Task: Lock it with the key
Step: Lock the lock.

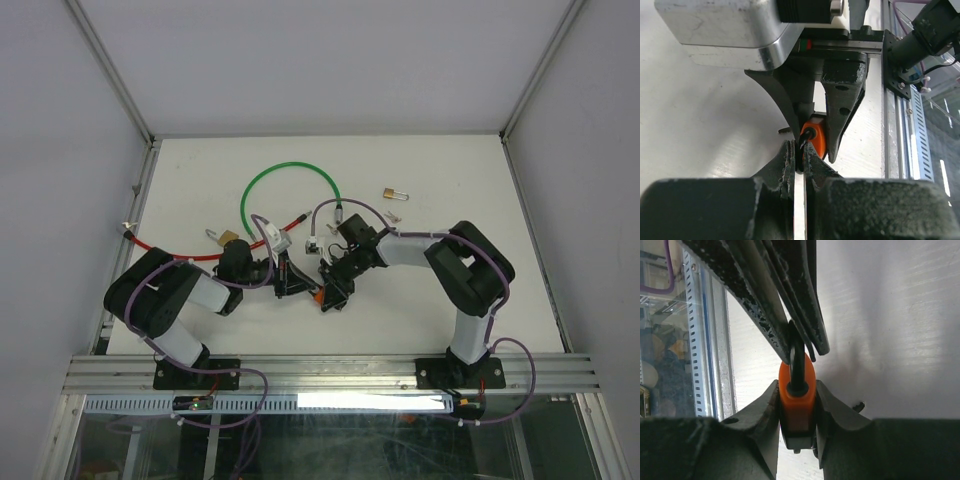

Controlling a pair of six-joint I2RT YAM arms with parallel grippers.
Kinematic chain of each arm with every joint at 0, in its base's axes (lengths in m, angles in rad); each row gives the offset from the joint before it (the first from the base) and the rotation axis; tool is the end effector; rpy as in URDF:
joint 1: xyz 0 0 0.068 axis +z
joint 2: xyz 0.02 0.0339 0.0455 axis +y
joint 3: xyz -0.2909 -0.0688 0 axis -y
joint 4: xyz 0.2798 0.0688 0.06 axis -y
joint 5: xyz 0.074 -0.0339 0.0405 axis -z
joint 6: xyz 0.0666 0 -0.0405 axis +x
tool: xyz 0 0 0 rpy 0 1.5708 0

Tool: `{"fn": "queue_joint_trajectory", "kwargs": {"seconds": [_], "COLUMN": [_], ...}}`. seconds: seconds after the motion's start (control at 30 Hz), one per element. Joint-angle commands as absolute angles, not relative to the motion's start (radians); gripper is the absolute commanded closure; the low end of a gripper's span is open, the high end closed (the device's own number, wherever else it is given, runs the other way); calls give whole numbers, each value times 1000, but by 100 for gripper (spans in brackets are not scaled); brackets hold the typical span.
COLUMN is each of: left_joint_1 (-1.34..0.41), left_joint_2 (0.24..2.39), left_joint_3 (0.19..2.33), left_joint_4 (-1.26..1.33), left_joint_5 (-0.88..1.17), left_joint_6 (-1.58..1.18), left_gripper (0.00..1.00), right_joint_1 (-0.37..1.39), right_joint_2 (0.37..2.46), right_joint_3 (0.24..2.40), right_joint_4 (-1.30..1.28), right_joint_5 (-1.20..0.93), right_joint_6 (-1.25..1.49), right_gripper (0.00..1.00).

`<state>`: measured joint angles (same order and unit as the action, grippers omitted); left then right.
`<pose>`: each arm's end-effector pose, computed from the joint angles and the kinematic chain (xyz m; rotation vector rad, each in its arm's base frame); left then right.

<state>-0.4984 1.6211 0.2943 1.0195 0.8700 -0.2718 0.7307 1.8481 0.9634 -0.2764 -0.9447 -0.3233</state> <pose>0.2145 -0.1747 0.1116 0.8473 1.7946 -1.3257 0.2383 0.2860 0.1111 -1.5442 2.1057 1.4084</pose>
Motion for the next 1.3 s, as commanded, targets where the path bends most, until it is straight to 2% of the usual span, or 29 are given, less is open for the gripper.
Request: {"fn": "queue_joint_trajectory", "kwargs": {"seconds": [0.0,0.8,1.27], "left_joint_1": [-554,-733,-873], "left_joint_2": [1595,1697,1805], "left_joint_3": [362,305,259], "left_joint_4": [1136,1152,1208], "left_joint_5": [994,907,856], "left_joint_6": [-357,-540,-607], "left_gripper": [100,100,100], "right_joint_1": [769,692,638], "right_joint_2": [1818,1678,1679], "right_joint_3": [991,891,870], "right_joint_4": [-121,60,120], "right_joint_5": [-922,-845,-891], "right_joint_6": [-350,-302,-246], "right_gripper": [100,100,100]}}
